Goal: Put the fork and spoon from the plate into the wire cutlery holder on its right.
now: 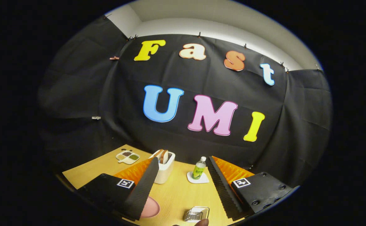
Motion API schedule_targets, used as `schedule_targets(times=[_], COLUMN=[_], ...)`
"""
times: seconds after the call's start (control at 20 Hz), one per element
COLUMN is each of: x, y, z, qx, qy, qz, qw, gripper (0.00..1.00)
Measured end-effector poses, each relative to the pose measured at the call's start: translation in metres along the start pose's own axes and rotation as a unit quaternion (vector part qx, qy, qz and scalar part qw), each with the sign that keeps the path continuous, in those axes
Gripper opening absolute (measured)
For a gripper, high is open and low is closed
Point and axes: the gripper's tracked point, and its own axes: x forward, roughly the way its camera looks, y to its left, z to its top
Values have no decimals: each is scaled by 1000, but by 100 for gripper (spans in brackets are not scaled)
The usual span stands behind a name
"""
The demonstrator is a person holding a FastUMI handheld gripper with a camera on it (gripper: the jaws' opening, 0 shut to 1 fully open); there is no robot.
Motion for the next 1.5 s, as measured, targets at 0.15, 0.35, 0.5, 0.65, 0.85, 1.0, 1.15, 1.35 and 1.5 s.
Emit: schedule_targets(times=[0.15, 0.35, 0.5, 0.65, 0.85, 1.0, 1.15, 1.35, 1.5], x=[1, -2, -8, -19, -20, -18, -13, -5, -7], y=[21, 48, 75, 95, 117, 132, 148, 152, 160], z=[-36, -85, -133, -178, -221, -252, -278, -304, -320], qx=[3, 7, 2, 13, 6, -11, 0, -14, -18], qy=[59, 142, 217, 293, 358, 394, 425, 446, 461], qz=[33, 74, 122, 150, 168, 177, 176, 157, 158], qw=[998, 987, 969, 944, 918, 902, 888, 881, 873], gripper=[97, 97, 96, 92, 83, 79, 70, 58, 53])
